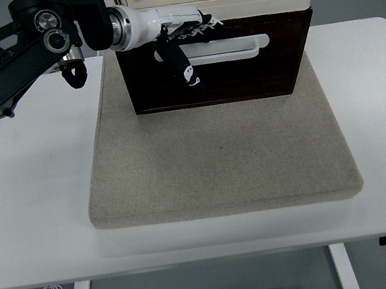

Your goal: Open the drawer under the combination cabinet

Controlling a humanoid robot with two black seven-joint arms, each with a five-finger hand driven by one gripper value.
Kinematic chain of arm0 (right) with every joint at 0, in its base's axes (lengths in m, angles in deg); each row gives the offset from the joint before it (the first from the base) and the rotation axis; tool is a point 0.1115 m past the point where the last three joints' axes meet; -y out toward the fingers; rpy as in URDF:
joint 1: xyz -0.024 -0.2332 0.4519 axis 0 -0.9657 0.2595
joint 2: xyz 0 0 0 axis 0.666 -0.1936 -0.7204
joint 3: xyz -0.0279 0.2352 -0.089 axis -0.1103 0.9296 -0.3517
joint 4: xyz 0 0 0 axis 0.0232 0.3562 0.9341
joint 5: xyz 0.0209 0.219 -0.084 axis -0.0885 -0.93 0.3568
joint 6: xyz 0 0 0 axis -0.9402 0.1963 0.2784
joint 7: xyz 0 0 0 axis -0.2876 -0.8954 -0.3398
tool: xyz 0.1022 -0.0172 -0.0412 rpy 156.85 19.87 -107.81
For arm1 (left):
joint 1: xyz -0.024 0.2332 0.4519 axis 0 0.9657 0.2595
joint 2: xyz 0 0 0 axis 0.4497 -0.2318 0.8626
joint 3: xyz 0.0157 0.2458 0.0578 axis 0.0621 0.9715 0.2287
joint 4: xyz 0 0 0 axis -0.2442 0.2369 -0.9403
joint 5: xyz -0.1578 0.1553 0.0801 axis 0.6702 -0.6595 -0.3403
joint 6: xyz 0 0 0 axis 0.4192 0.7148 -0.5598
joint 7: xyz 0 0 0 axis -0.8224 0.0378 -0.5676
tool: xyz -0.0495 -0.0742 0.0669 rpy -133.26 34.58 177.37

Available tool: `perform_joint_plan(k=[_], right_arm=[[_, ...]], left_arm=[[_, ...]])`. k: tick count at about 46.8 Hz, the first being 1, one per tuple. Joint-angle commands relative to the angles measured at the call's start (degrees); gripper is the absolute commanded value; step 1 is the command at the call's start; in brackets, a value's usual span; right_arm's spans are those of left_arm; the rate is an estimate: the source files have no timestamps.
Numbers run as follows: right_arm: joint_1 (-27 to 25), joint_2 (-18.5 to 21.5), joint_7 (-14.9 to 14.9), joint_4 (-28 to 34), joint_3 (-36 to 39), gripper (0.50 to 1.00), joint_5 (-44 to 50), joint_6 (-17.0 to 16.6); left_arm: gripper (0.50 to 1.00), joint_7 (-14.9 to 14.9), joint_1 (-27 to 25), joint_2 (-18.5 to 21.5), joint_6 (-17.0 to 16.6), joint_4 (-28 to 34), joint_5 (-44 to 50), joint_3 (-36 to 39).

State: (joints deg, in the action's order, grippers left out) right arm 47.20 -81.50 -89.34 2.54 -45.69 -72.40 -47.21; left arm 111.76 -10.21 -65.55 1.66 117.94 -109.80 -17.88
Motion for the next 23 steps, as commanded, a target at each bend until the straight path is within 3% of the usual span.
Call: perform_joint_plan(k=[1,23], right_arm=[[-0.01,0.0,0.0,-0.01,0.0,0.928,-0.01,0.0],[-0.01,0.0,0.0,-0.01,0.0,0.928,-0.01,0.0]], left_arm=[[1.0,-0.08,0.01,-0.24,-0.01,-0.58,-0.06,0.0],[1.0,-0.08,0.09,-0.33,-0.01,-0.14,-0.06,1.32]])
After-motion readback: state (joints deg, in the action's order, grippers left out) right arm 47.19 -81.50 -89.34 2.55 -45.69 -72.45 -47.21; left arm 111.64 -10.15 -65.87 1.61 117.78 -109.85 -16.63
